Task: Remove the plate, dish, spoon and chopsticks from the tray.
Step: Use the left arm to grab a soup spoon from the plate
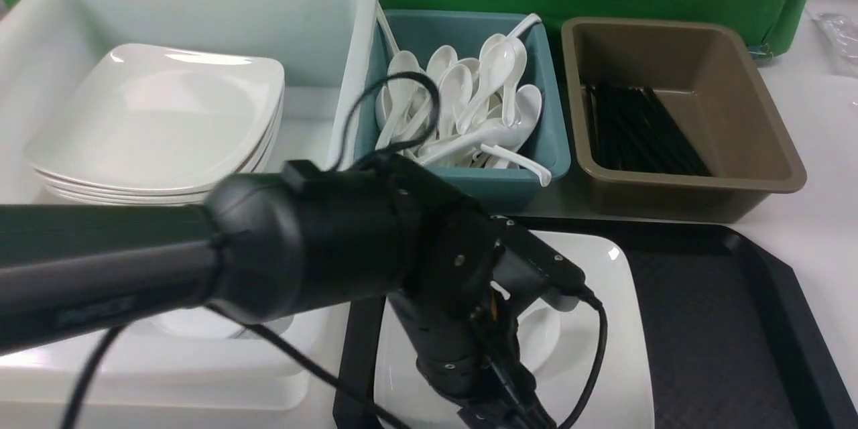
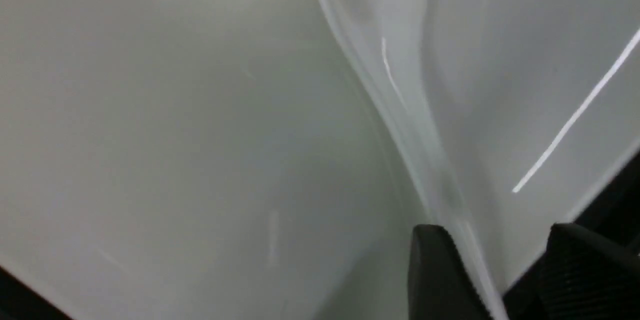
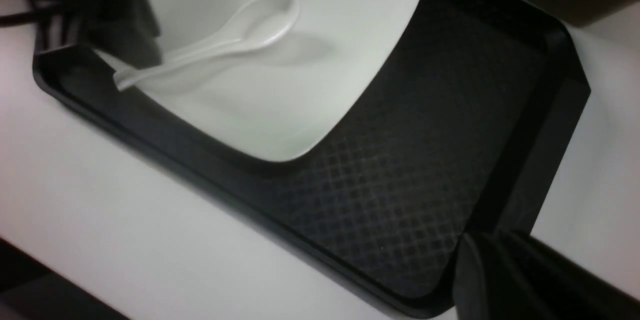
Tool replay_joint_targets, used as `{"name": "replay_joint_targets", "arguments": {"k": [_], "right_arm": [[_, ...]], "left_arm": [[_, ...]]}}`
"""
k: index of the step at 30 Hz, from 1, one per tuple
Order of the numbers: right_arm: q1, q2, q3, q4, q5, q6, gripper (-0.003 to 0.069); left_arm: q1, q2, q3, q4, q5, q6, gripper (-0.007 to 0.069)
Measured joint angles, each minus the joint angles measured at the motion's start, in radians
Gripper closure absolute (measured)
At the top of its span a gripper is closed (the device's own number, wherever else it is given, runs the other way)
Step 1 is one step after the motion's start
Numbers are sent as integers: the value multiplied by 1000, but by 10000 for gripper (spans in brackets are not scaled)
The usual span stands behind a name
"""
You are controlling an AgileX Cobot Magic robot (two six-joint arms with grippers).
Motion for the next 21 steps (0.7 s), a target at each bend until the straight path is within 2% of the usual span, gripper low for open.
{"name": "replay_joint_targets", "arguments": {"k": [1, 3, 5, 9, 10, 12, 14, 15, 16, 17, 21], "right_arm": [[0, 0, 3, 0, -1, 1, 593], [0, 0, 13, 1, -1, 1, 589], [0, 0, 17, 4, -1, 2, 585], [0, 0, 22, 4, -4, -2, 582], [0, 0, 22, 4, -9, -2, 580], [0, 0, 22, 4, -12, -4, 572], [0, 0, 22, 3, -12, -5, 572], [0, 0, 22, 3, -13, -5, 573], [0, 0, 22, 3, -13, -6, 571], [0, 0, 22, 3, -13, -10, 570], [0, 0, 22, 2, -13, -13, 563]], "left_arm": [[0, 7, -4, 2, 0, -2, 312], [0, 37, -16, 19, -4, -15, 232], [0, 60, -19, 22, -10, -17, 187], [0, 94, -19, 45, -13, -17, 177], [0, 101, -19, 45, -14, -17, 188], [0, 108, -24, 55, -17, -17, 286], [0, 108, -24, 55, -17, -17, 349], [0, 108, -24, 55, -17, -17, 397], [0, 108, -24, 45, -16, -18, 485], [0, 108, -24, 45, -16, -18, 530], [0, 95, -25, 45, -26, -18, 536]]}}
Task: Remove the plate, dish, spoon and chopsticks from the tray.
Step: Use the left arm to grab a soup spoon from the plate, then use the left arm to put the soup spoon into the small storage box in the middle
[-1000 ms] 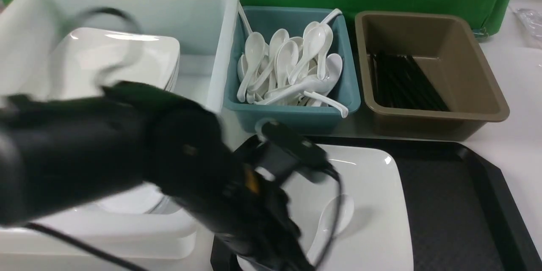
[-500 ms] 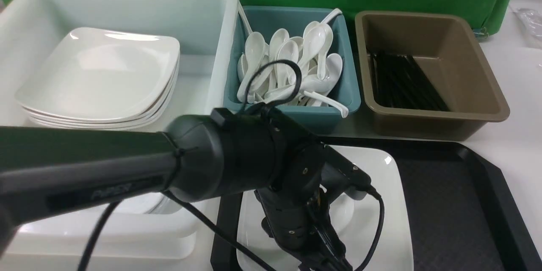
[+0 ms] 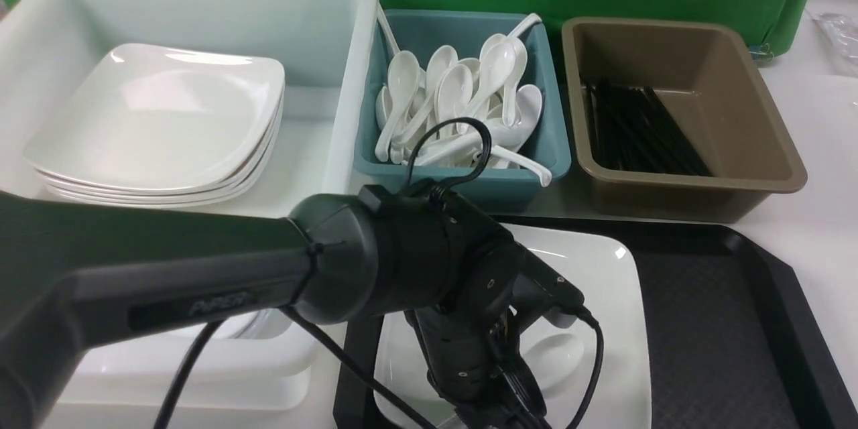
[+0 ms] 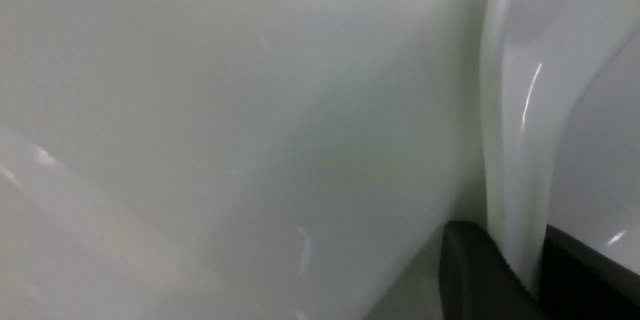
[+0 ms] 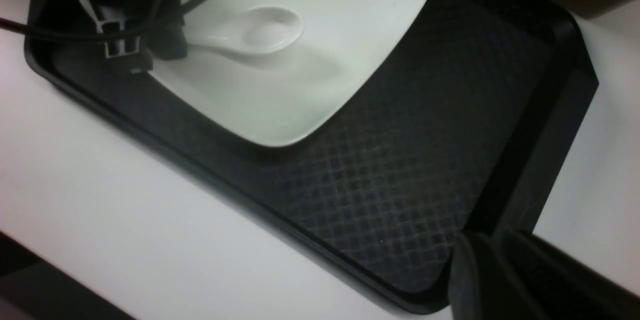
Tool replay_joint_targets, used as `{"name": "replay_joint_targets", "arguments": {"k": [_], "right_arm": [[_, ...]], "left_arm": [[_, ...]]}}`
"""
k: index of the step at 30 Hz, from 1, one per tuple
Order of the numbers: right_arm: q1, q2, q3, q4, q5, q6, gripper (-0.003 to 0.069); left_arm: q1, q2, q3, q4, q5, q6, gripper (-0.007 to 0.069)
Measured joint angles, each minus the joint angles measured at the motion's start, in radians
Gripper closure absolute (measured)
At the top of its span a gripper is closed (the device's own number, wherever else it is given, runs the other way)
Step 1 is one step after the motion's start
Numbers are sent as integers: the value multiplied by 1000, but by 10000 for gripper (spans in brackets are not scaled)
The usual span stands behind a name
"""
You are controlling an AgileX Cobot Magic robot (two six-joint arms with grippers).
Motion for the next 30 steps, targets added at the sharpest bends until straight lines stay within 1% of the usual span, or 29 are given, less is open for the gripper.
{"name": "replay_joint_targets", "arguments": {"k": [5, 7, 10, 11, 13, 15, 16, 18, 21, 23, 25, 26, 27, 30], "right_arm": [[0, 0, 0, -2, 0, -4, 554], [0, 0, 0, -3, -3, -4, 550], [0, 0, 0, -7, -8, -4, 542], [0, 0, 0, -7, -11, -4, 541], [0, 0, 0, -7, -29, -4, 537], [0, 0, 0, -7, -36, -4, 536], [0, 0, 0, -7, -37, -4, 536], [0, 0, 0, -7, -40, -4, 531], [0, 0, 0, -8, -40, 6, 528], [0, 0, 0, -8, -40, 11, 522], [0, 0, 0, -5, -35, 12, 519], [0, 0, 0, -3, -30, 12, 519], [0, 0, 0, -3, -28, 12, 518], [0, 0, 0, -2, -25, 12, 517]], "left_arm": [[11, -85, -47, 20, -10, -12, 536], [68, -142, -133, 44, -53, -21, 536], [157, -147, -233, 59, -143, -23, 536], [172, -144, -246, 60, -150, -23, 536], [268, -93, -334, 67, -245, -24, 536], [329, -31, -404, 70, -296, -28, 536], [340, -23, -411, 70, -299, -28, 536], [389, 67, -507, 70, -342, -28, 536], [420, 173, -598, 70, -359, -21, 529], [433, 228, -648, 70, -351, -13, 507], [439, 267, -682, 70, -327, -9, 463], [440, 280, -693, 70, -310, -5, 406], [440, 280, -693, 70, -310, -4, 398], [440, 271, -700, 70, -264, -2, 249]]}}
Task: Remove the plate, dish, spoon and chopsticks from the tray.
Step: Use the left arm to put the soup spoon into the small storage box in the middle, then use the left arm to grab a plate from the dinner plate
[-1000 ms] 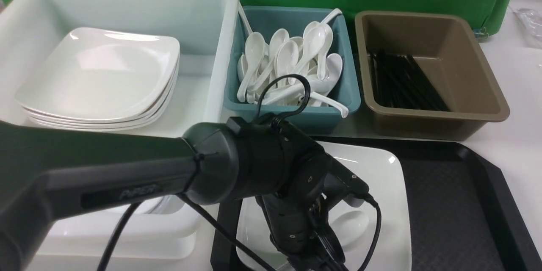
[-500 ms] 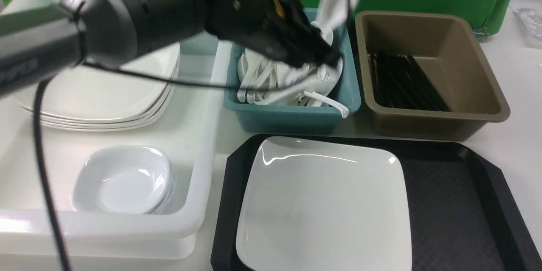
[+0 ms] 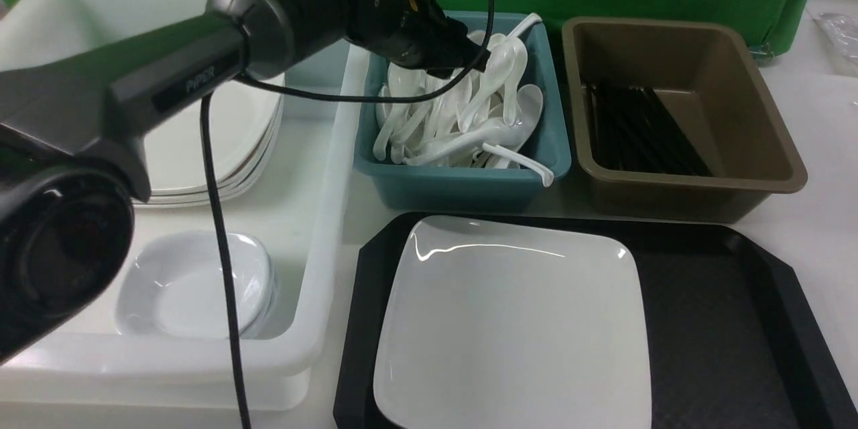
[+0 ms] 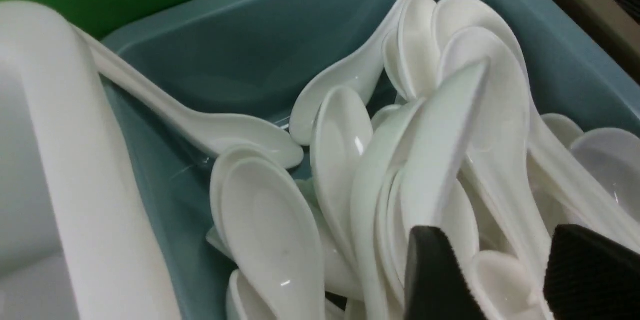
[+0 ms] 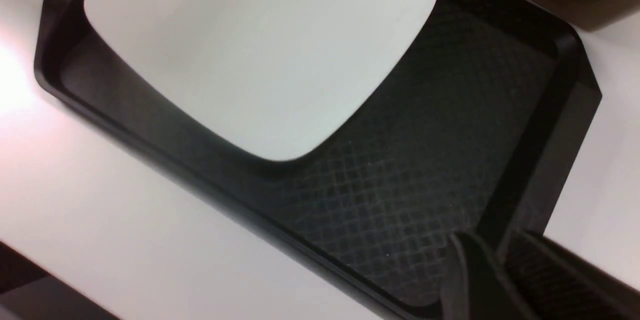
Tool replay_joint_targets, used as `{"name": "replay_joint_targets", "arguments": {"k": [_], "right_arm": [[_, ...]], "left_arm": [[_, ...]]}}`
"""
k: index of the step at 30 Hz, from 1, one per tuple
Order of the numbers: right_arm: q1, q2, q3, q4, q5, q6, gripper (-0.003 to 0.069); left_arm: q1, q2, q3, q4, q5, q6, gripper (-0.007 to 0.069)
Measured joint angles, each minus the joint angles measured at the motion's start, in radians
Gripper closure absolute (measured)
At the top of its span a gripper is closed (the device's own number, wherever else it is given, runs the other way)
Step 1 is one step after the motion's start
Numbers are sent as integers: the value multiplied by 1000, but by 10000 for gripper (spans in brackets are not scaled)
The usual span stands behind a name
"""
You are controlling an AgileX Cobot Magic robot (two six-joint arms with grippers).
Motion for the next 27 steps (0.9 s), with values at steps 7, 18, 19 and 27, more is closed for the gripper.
{"name": "replay_joint_targets", "arguments": {"k": [7, 18, 19, 27], "right_arm": [[0, 0, 0, 1, -1, 0, 516], [0, 0, 4, 2, -9, 0, 500], [0, 0, 4, 2, -9, 0, 499], [0, 0, 5, 2, -13, -10, 497]], "left_arm": [[-13, -164, 0, -11, 251, 49, 141], [-166, -644, 653, -335, 391, 953, 603], [-166, -649, 670, -335, 383, 979, 603], [-326, -699, 1115, -233, 56, 1194, 377]]}}
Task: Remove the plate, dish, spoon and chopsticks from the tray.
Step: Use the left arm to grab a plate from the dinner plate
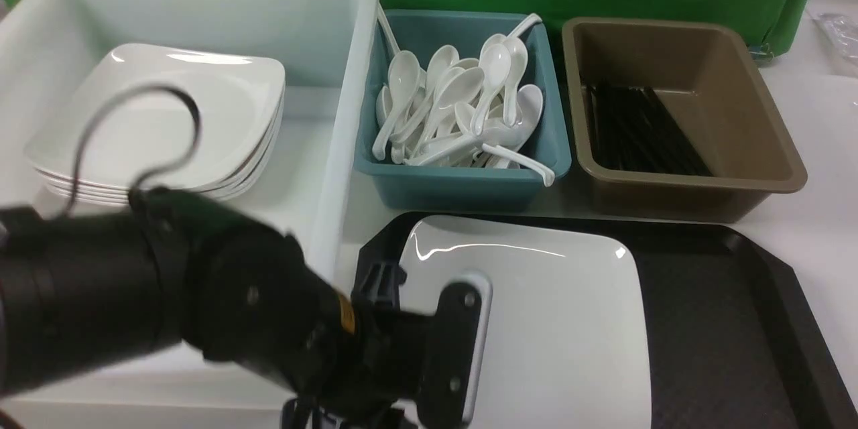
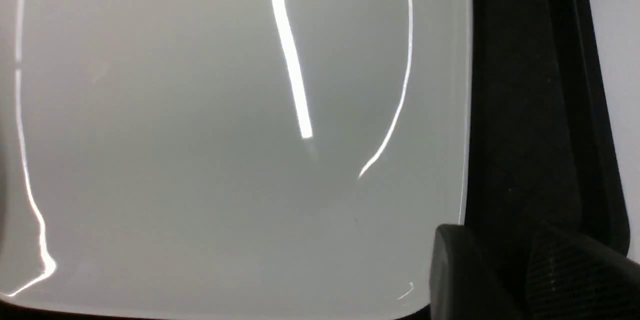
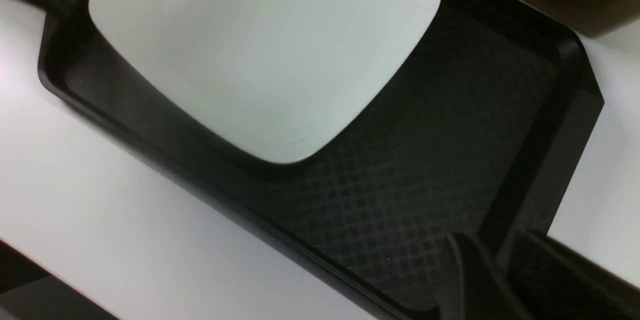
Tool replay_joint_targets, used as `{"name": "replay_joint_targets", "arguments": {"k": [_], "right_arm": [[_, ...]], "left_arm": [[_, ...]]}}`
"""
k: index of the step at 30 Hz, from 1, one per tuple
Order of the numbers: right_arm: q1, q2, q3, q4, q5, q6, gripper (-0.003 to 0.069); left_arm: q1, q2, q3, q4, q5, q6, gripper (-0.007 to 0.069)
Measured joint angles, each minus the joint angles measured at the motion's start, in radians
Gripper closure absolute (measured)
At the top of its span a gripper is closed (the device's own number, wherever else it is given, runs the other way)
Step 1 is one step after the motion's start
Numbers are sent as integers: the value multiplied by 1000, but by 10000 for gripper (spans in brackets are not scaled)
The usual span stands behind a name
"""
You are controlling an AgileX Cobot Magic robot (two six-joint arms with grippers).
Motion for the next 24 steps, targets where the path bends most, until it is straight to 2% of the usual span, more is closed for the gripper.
{"name": "replay_joint_targets", "arguments": {"k": [4, 9, 17, 24], "right_arm": [[0, 0, 0, 0, -3, -21, 496], [0, 0, 0, 0, -3, -24, 490], [0, 0, 0, 0, -3, -25, 484], [0, 0, 0, 0, -3, -26, 483]], "left_arm": [[-5, 38, 20, 31, -72, 10, 214], [-5, 90, 21, 92, -79, 13, 140], [-12, 146, 21, 216, -149, 11, 176], [-12, 178, 21, 240, -183, 10, 232]]}}
